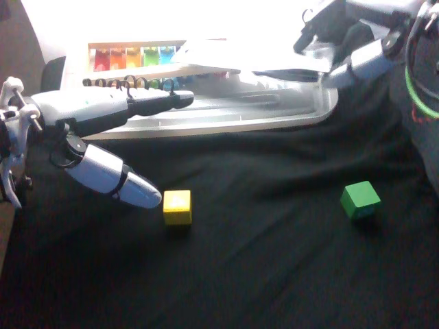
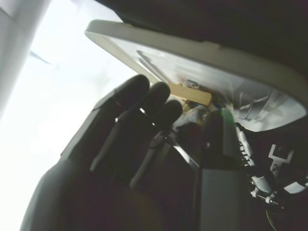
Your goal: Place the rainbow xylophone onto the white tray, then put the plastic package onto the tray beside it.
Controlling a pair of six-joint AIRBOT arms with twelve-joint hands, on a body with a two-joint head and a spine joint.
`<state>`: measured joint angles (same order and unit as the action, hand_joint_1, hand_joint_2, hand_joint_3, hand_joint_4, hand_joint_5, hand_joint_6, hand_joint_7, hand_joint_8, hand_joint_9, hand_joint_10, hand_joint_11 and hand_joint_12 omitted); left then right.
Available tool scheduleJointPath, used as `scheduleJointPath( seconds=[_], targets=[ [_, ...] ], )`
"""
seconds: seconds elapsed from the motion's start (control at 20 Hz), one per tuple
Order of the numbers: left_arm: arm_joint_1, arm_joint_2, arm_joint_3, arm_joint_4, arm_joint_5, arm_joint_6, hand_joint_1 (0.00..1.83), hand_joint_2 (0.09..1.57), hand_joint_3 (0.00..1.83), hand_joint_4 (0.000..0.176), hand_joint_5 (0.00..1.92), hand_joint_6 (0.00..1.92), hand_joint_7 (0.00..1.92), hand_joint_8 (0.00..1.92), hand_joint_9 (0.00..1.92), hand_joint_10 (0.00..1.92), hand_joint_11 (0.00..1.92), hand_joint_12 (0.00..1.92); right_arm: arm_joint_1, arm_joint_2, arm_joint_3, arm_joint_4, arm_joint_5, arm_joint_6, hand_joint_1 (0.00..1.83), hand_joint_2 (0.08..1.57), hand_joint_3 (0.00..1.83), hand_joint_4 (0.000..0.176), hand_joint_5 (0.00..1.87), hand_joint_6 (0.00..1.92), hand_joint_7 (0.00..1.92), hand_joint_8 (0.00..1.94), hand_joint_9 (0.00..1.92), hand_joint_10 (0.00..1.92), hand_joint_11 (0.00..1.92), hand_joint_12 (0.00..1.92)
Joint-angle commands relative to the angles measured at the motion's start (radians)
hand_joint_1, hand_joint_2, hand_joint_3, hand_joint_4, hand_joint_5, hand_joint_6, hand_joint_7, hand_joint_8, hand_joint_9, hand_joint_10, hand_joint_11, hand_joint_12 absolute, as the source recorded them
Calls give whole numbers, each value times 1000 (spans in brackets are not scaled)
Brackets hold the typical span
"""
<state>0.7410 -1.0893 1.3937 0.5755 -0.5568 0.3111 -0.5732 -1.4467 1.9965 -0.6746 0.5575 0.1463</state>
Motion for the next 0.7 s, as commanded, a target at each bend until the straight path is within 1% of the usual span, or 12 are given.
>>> scheduleJointPath(
  seconds=[0.0, 0.05, 0.1, 0.2, 0.25, 0.3, 0.35, 0.45, 0.5, 0.55, 0.6, 0.65],
  targets=[
    [-6, -3, -2, -35, -84, -3, 718, 848, 0, 94, 0, 0, 62, 1, 14, 0, 4, 1, 11, 1, 0, 50, 59, -2, 788, 841, 0, 99, 267, 1, 486, 2, 530, 7, 218, 826],
    [-5, -3, -2, -37, -84, -3, 731, 851, 0, 87, 0, 0, 70, 5, 22, 7, 0, 0, 11, 6, -11, 48, 70, -2, 659, 738, 0, 169, 28, 0, 156, 0, 202, 0, 13, 648],
    [-5, -3, -3, -39, -85, -3, 731, 851, 0, 87, 0, 0, 70, 5, 22, 7, 0, 0, 11, 8, -18, 48, 80, -2, 659, 738, 0, 169, 28, 0, 156, 0, 202, 0, 13, 648],
    [-3, -3, -5, -42, -87, -3, 741, 856, 1, 81, 0, 0, 88, 10, 37, 10, 4, 2, 11, 14, -27, 51, 102, -2, 555, 664, 0, 176, 0, 0, 10, 0, 19, 0, 0, 288],
    [-1, -3, -6, -44, -88, -3, 746, 860, 3, 95, 0, 0, 87, 8, 29, 6, 0, 0, 11, 21, -36, 55, 116, -2, 557, 648, 0, 176, 0, 0, 1, 0, 3, 0, 0, 177],
    [1, -3, -8, -47, -90, -3, 724, 863, 3, 73, 0, 0, 95, 8, 48, 10, 12, 5, 11, 31, -49, 59, 133, -2, 570, 634, 0, 176, 0, 0, 0, 0, 0, 0, 0, 128],
    [4, -2, -10, -53, -94, -3, 724, 863, 3, 73, 0, 0, 95, 8, 48, 10, 12, 5, 11, 43, -63, 67, 155, -2, 570, 634, 0, 176, 0, 0, 0, 0, 0, 0, 0, 128],
    [18, 5, -19, -73, -113, -3, 742, 866, 4, 78, 0, 0, 74, 2, 31, 3, 0, 0, 11, 72, -100, 90, 212, -2, 632, 625, 0, 176, 0, 0, 0, 0, 16, 6, 0, 373],
    [27, 8, -23, -86, -125, -3, 759, 857, 0, 100, 0, 0, 66, 0, 20, 0, 0, 0, 11, 85, -118, 96, 236, -2, 645, 628, 0, 176, 0, 0, 0, 0, 32, 4, 0, 530],
    [37, 11, -29, -102, -141, 0, 765, 861, 1, 95, 0, 0, 59, 0, 18, 0, 0, 0, 11, 99, -137, 101, 259, -2, 636, 632, 2, 176, 0, 0, 0, 0, 27, 0, 0, 561],
    [47, 17, -39, -131, -156, 18, 745, 863, 1, 109, 0, 0, 32, 0, 3, 0, 0, 0, 10, 113, -159, 103, 281, -3, 664, 656, 5, 176, 0, 0, 0, 0, 5, 3, 0, 654],
    [62, 34, -62, -177, -175, 67, 743, 871, 5, 106, 0, 0, 8, 0, 0, 0, 0, 0, 9, 141, -205, 113, 300, -7, 647, 675, 3, 176, 0, 0, 0, 0, 20, 5, 0, 501]
  ],
)
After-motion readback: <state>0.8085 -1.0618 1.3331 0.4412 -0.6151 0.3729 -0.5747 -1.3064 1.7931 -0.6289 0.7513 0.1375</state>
